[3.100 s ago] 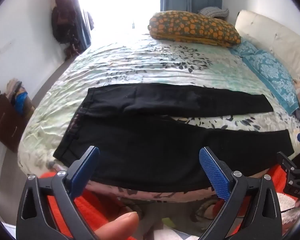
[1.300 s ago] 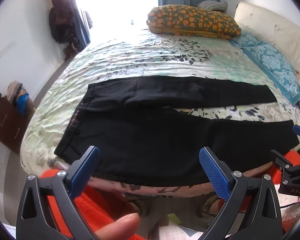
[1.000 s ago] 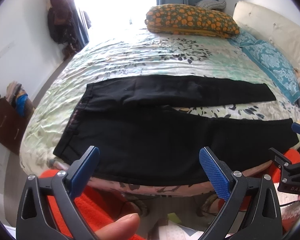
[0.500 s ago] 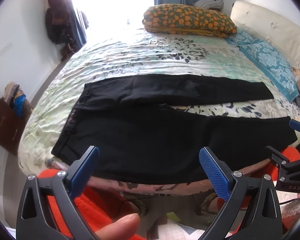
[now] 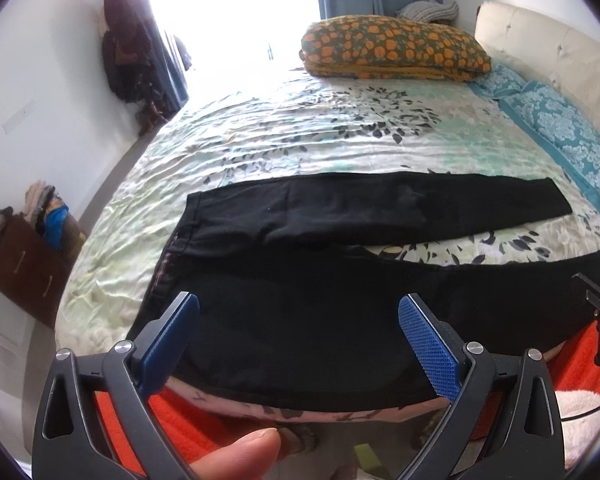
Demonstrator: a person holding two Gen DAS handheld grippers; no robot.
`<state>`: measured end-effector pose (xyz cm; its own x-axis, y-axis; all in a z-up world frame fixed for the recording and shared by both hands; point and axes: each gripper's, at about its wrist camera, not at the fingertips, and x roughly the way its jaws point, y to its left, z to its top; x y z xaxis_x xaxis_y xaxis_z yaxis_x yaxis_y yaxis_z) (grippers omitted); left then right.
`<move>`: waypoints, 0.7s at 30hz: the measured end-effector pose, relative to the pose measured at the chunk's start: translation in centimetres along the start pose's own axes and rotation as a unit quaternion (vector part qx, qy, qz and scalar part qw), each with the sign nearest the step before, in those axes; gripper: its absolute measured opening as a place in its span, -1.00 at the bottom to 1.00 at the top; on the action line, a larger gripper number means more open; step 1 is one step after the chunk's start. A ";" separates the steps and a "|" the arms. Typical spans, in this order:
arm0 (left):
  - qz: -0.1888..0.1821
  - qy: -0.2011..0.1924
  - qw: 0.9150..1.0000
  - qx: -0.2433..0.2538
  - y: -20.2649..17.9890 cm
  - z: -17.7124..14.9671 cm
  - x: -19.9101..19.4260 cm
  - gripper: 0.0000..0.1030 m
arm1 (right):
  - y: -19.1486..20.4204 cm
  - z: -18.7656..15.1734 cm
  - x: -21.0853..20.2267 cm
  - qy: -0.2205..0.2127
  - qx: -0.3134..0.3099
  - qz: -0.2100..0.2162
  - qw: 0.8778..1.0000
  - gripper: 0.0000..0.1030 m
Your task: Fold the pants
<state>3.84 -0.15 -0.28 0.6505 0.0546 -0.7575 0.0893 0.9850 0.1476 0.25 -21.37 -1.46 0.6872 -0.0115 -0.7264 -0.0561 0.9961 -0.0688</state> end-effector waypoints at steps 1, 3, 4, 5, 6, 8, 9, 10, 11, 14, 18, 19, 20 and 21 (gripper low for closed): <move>0.003 0.002 1.000 0.000 0.0 0.2 0.2 0.96 | -0.2 0.4 0.2 -0.002 0.001 0.001 1.000 1.00; 0.006 0.005 1.000 -0.003 0.1 0.3 0.5 0.96 | -0.5 1.2 0.4 -0.005 0.008 0.002 1.000 1.00; 0.007 0.009 1.000 -0.004 0.2 0.3 0.7 0.96 | -0.7 1.5 0.5 -0.007 0.013 0.001 1.000 1.00; 0.009 0.013 1.000 -0.004 0.2 0.2 0.8 0.96 | -0.8 1.6 0.5 -0.008 0.016 0.000 1.000 1.00; 0.010 0.018 1.000 -0.005 0.3 0.2 1.0 0.96 | -0.9 1.7 0.5 -0.009 0.019 -0.001 1.000 1.00; 0.013 0.027 1.000 -0.003 0.3 0.0 1.3 0.96 | -1.0 1.5 0.6 -0.007 0.024 -0.001 1.000 1.00; 0.014 0.031 0.999 -0.003 0.2 -0.1 1.5 0.96 | -1.0 1.3 0.8 -0.003 0.027 0.000 1.000 1.00; 0.015 0.035 0.999 -0.003 0.2 -0.3 1.6 0.96 | -1.1 1.0 1.0 0.003 0.029 0.002 1.000 1.00; 0.015 0.040 0.999 -0.004 0.2 -0.4 1.8 0.96 | -1.0 0.7 1.2 0.009 0.032 0.004 0.999 1.00; 0.012 0.051 0.999 -0.008 0.2 -0.7 2.2 0.96 | -0.9 -0.5 1.5 0.025 0.037 0.007 0.999 1.00; 0.012 0.061 0.998 -0.010 0.2 -1.1 2.5 0.96 | -1.0 -1.2 1.4 0.036 0.043 0.009 0.998 1.00; 0.012 0.062 0.998 -0.011 0.3 -1.1 2.5 0.96 | -1.0 -1.3 1.3 0.035 0.043 0.008 0.998 1.00; 0.010 0.063 0.998 -0.013 0.5 -1.1 2.4 0.96 | -1.2 -1.4 1.1 0.034 0.045 0.005 0.998 1.00; 0.006 0.060 0.998 -0.019 0.9 -1.1 2.3 0.96 | -1.3 -1.4 0.8 0.032 0.048 0.000 0.998 1.00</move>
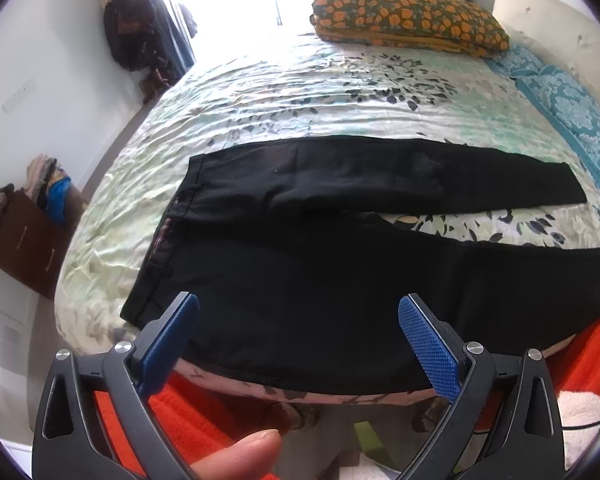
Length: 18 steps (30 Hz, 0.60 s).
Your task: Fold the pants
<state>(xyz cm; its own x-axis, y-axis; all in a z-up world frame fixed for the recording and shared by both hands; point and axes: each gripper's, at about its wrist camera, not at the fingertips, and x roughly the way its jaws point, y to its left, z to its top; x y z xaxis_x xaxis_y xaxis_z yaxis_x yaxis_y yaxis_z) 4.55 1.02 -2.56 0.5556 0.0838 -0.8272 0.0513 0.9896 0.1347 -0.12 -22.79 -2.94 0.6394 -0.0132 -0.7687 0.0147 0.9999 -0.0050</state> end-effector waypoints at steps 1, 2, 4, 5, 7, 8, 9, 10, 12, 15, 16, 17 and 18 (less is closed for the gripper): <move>-0.004 -0.006 1.000 -0.008 0.5 0.0 -0.3 0.96 | -0.2 0.0 -0.4 -0.003 0.004 -0.006 1.000 1.00; -0.007 -0.013 1.000 -0.017 1.1 0.0 -0.6 0.96 | -0.5 -0.1 -0.9 -0.009 0.010 -0.013 1.000 1.00; -0.010 -0.024 0.999 -0.034 2.2 0.1 -1.3 0.96 | -1.1 -0.2 -1.9 -0.019 0.020 -0.023 0.999 1.00; -0.013 -0.030 0.999 -0.044 2.8 0.1 -1.7 0.96 | -1.4 -0.2 -2.5 -0.026 0.026 -0.029 0.999 1.00; -0.019 -0.036 0.997 -0.059 3.6 -0.1 -2.3 0.96 | -1.7 -0.6 -3.5 -0.034 0.033 -0.039 0.998 1.00; -0.023 -0.039 0.997 -0.063 3.9 -0.3 -2.6 0.96 | -1.7 -0.7 -4.0 -0.037 0.036 -0.042 0.998 1.00; -0.026 -0.041 0.997 -0.065 4.0 -0.5 -2.9 0.96 | -1.7 -0.8 -4.5 -0.040 0.039 -0.044 0.997 1.00; -0.028 -0.044 0.997 -0.064 4.0 -0.7 -3.2 0.96 | -1.7 -0.9 -5.0 -0.046 0.042 -0.046 0.997 1.00; -0.029 -0.050 0.997 -0.058 3.8 -1.3 -3.8 0.96 | -1.7 -1.1 -5.7 -0.050 0.049 -0.045 0.997 1.00; -0.032 -0.051 0.997 -0.054 3.3 -2.1 -4.3 0.96 | -1.9 -1.3 -5.6 -0.045 0.057 -0.042 0.996 1.00; -0.035 -0.049 0.997 -0.055 3.1 -2.5 -4.4 0.96 | -2.1 -1.4 -5.4 -0.044 0.059 -0.041 0.996 1.00; -0.037 -0.045 0.997 -0.056 2.8 -2.8 -4.3 0.96 | -2.4 -1.6 -5.0 -0.043 0.063 -0.040 0.996 1.00; -0.039 -0.040 0.997 -0.054 2.5 -3.1 -4.1 0.96 | -2.7 -1.7 -4.7 -0.040 0.067 -0.037 0.996 1.00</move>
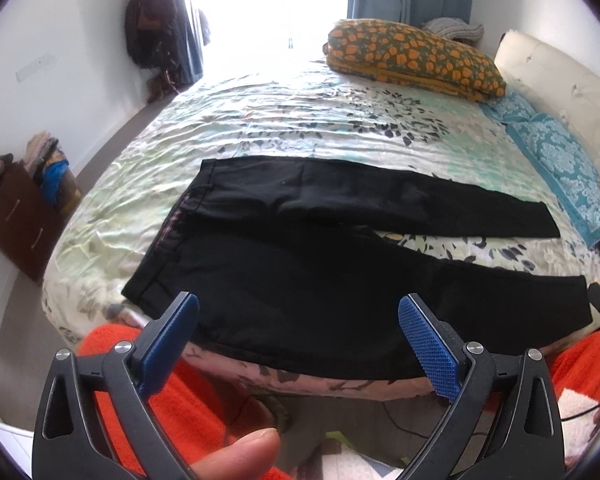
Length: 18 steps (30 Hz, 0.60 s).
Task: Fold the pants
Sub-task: 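Move the right tool toward the hem of the trouser leg nearest it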
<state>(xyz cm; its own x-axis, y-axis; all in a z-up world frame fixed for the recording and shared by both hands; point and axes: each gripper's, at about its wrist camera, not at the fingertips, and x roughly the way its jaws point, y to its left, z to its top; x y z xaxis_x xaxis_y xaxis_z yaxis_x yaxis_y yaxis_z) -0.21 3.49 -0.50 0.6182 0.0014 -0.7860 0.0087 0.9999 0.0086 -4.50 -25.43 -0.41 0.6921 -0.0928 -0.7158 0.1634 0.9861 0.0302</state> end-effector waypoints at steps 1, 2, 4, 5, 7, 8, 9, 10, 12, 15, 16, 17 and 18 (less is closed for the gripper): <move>0.000 0.005 1.000 0.002 -0.4 -0.3 0.2 0.96 | -0.5 -0.1 0.4 0.005 0.007 0.005 1.000 1.00; 0.003 0.012 1.000 0.006 -0.8 -0.6 0.5 0.96 | -1.0 -0.2 0.7 0.007 0.013 0.009 1.000 1.00; 0.007 0.023 1.000 0.014 -1.6 -1.0 0.9 0.96 | -2.1 -0.4 1.4 0.009 0.028 0.015 0.999 1.00; 0.008 0.026 0.999 0.017 -2.0 -1.1 0.9 0.96 | -2.7 -0.6 1.9 0.007 0.035 0.016 0.999 1.00; 0.009 0.031 0.999 0.023 -2.6 -1.3 0.7 0.96 | -3.4 -1.2 2.7 0.011 0.041 0.012 0.999 1.00; 0.010 0.033 0.999 0.026 -2.9 -1.3 0.5 0.96 | -3.8 -1.5 3.3 0.019 0.050 0.013 0.998 1.00; 0.011 0.032 0.999 0.031 -3.1 -1.3 0.2 0.96 | -4.0 -1.7 3.5 0.024 0.058 0.018 0.998 1.00; 0.013 0.029 0.999 0.036 -3.4 -1.2 -0.2 0.96 | -4.2 -2.0 3.7 0.025 0.069 0.026 0.997 1.00; 0.015 0.022 0.999 0.045 -4.0 -0.8 -0.9 0.96 | -4.8 -2.3 3.7 0.024 0.084 0.035 0.996 1.00; -0.003 0.002 0.999 0.048 -4.5 0.7 -1.8 0.96 | -5.4 -1.7 3.0 0.010 0.096 0.035 0.995 1.00; -0.010 -0.003 0.999 0.045 -4.6 1.3 -1.8 0.96 | -5.6 -1.5 2.7 0.002 0.098 0.031 0.995 1.00; -0.016 -0.006 0.999 0.036 -4.5 1.8 -1.7 0.96 | -5.6 -1.2 2.4 -0.005 0.097 0.026 0.995 1.00; -0.025 -0.008 0.999 0.025 -4.3 2.4 -1.4 0.96 | -5.5 -1.0 2.2 -0.010 0.094 0.020 0.995 1.00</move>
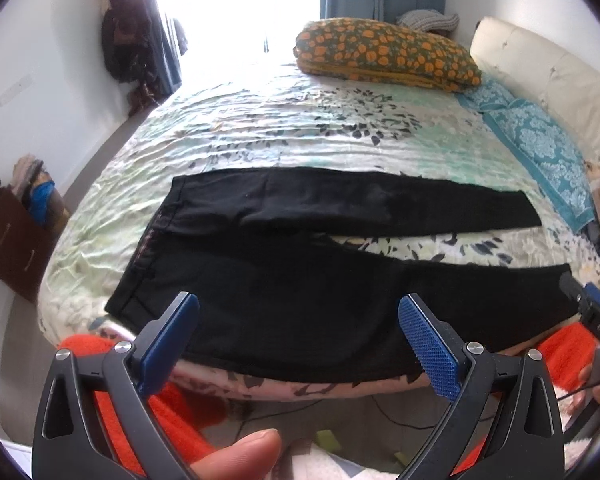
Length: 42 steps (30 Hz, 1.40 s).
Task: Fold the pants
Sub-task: 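Move the right tool toward the hem of the trouser leg nearest it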
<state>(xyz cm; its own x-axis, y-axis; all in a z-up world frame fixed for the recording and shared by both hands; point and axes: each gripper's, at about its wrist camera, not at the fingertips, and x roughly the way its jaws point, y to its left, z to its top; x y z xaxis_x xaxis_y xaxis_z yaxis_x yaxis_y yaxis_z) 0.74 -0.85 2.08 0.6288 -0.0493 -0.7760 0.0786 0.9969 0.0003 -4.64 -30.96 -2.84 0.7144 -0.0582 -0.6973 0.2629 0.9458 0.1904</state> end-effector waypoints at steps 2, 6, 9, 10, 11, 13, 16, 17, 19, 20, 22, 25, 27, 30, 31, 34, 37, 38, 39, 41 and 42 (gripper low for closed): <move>-0.012 -0.003 1.000 -0.025 0.6 0.7 0.7 0.96 | 0.3 0.0 0.1 0.001 -0.004 -0.009 1.000 1.00; -0.014 0.006 0.997 -0.077 2.0 0.9 2.8 0.96 | 0.8 -0.4 0.2 0.000 -0.002 -0.037 0.999 1.00; 0.000 0.015 0.996 -0.093 2.9 0.3 4.2 0.96 | 0.9 -0.4 0.0 -0.012 0.000 -0.051 0.999 1.00; 0.006 0.014 0.995 -0.101 3.3 0.0 4.4 0.96 | 0.9 -0.3 0.0 -0.015 0.001 -0.054 0.998 1.00; 0.013 0.009 0.994 -0.110 3.8 -0.3 4.6 0.96 | 0.9 -0.2 0.0 -0.018 0.001 -0.057 0.998 1.00; 0.032 0.001 0.991 -0.132 5.0 -0.9 4.8 0.96 | 1.1 -0.2 0.2 -0.019 -0.008 -0.065 0.998 1.00; 0.055 0.002 0.986 -0.156 6.5 -1.8 5.4 0.96 | 1.7 -0.2 0.9 -0.015 -0.031 -0.078 0.996 1.00; 0.057 0.005 0.986 -0.159 6.8 -2.0 5.6 0.96 | 1.9 -0.2 1.1 -0.014 -0.034 -0.078 0.996 1.00; 0.062 0.011 0.986 -0.151 7.0 -2.0 5.9 0.96 | 2.1 0.0 1.5 -0.015 -0.031 -0.073 0.997 1.00; 0.067 0.011 0.987 -0.143 6.8 -2.1 6.0 0.96 | 2.1 0.0 1.6 -0.016 -0.028 -0.068 0.997 1.00; 0.067 0.007 0.990 -0.127 6.3 -1.9 6.0 0.96 | 2.2 0.1 1.7 -0.020 -0.022 -0.059 0.998 1.00; 0.063 0.007 0.992 -0.111 5.7 -1.9 6.2 0.96 | 2.3 0.2 1.2 -0.034 -0.016 -0.053 0.998 1.00; 0.060 0.017 0.992 -0.106 5.2 -2.0 6.7 0.96 | 2.4 0.2 1.0 -0.042 -0.022 -0.058 0.997 1.00; 0.059 0.030 0.993 -0.096 4.6 -1.8 7.4 0.96 | 2.3 0.3 0.9 -0.043 -0.027 -0.056 0.997 1.00; 0.064 0.034 0.993 -0.091 4.4 -1.7 7.6 0.96 | 2.2 0.4 0.9 -0.044 -0.027 -0.056 0.997 1.00; 0.067 0.035 0.993 -0.087 4.0 -1.6 7.7 0.96 | 2.0 0.6 1.0 -0.044 -0.024 -0.060 0.997 1.00; 0.068 0.034 0.994 -0.080 3.8 -1.6 7.7 0.96 | 2.1 0.4 1.1 -0.041 -0.023 -0.053 0.998 1.00; 0.069 0.034 0.994 -0.076 3.6 -1.6 7.7 0.96 | 2.2 0.3 1.1 -0.039 -0.024 -0.051 0.998 1.00; 0.071 0.034 0.994 -0.072 3.6 -1.6 7.7 0.96 | 2.3 0.1 1.2 -0.036 -0.027 -0.049 0.998 1.00; 0.071 0.038 0.994 -0.068 3.4 -1.7 8.0 0.96 | 2.6 -0.1 1.5 -0.029 -0.030 -0.046 0.998 1.00; 0.071 0.041 0.994 -0.068 3.3 -1.7 8.1 0.96 | 2.6 -0.1 1.6 -0.027 -0.031 -0.044 0.998 1.00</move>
<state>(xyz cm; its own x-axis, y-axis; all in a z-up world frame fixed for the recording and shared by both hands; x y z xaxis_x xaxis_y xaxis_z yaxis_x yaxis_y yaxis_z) 4.77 2.18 -5.26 0.5613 0.0916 -0.8225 -0.1148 0.9929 0.0323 -2.86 -28.53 -3.53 0.7239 -0.1576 -0.6716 0.2871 0.9541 0.0855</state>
